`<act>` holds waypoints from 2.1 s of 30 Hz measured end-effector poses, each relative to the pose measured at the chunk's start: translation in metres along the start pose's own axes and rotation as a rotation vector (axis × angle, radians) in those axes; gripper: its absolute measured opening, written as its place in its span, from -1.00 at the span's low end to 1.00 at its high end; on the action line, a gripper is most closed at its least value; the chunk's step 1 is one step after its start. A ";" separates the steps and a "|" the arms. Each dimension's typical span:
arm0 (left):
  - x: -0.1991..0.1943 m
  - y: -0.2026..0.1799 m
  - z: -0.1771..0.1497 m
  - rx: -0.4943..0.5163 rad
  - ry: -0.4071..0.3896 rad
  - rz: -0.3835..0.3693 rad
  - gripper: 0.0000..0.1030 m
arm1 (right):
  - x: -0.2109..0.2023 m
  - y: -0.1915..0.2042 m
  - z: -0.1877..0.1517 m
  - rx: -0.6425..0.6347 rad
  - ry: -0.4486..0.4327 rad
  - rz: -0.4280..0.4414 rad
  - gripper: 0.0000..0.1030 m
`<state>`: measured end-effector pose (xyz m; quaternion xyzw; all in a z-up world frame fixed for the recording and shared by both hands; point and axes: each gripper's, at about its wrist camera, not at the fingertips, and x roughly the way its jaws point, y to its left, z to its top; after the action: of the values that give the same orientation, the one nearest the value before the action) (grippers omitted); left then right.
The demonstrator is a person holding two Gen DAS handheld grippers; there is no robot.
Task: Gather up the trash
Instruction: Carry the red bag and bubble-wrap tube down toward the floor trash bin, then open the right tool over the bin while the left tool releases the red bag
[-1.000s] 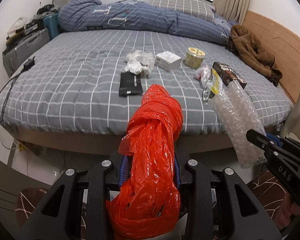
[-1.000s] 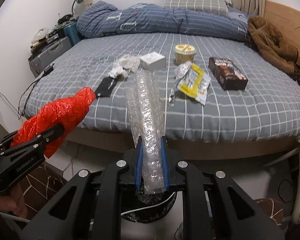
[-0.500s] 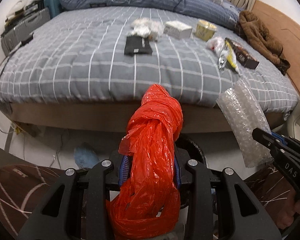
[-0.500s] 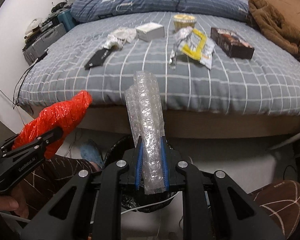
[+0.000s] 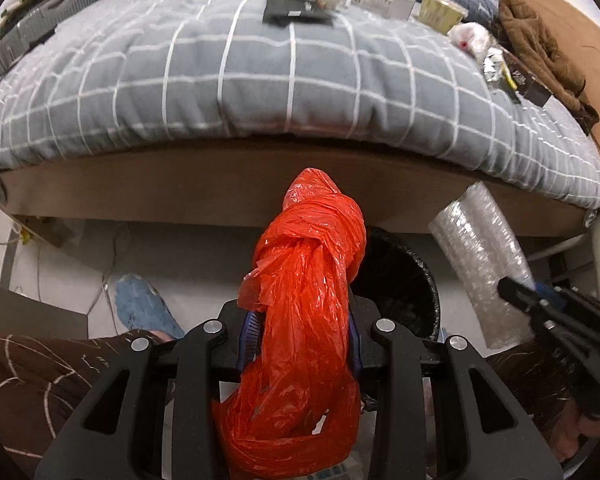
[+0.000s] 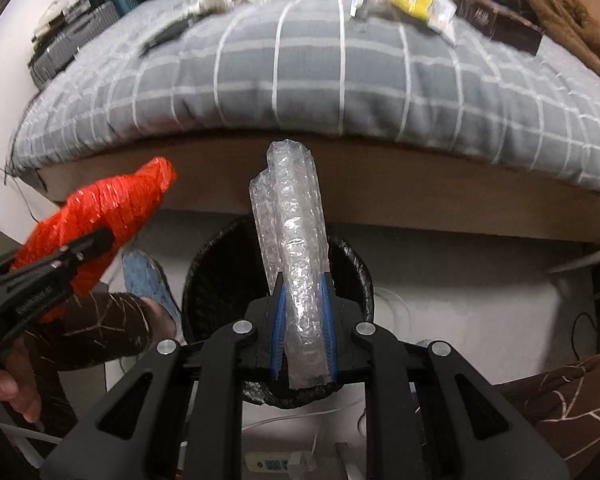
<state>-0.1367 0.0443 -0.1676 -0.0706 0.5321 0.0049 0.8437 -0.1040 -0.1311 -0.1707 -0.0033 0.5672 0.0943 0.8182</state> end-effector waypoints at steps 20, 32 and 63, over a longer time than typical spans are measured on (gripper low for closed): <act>0.039 0.029 -0.006 -0.051 0.059 0.069 -0.35 | 0.047 0.012 0.005 -0.028 0.050 0.000 -0.07; 0.048 -0.030 -0.002 0.042 0.071 0.004 -0.35 | -0.009 -0.049 0.002 0.053 -0.070 -0.116 0.69; -0.005 -0.047 0.011 0.068 -0.089 0.059 0.89 | -0.053 -0.069 0.017 0.127 -0.199 -0.149 0.73</act>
<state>-0.1254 -0.0001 -0.1533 -0.0257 0.4957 0.0147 0.8680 -0.0953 -0.2053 -0.1230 0.0157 0.4864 -0.0030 0.8736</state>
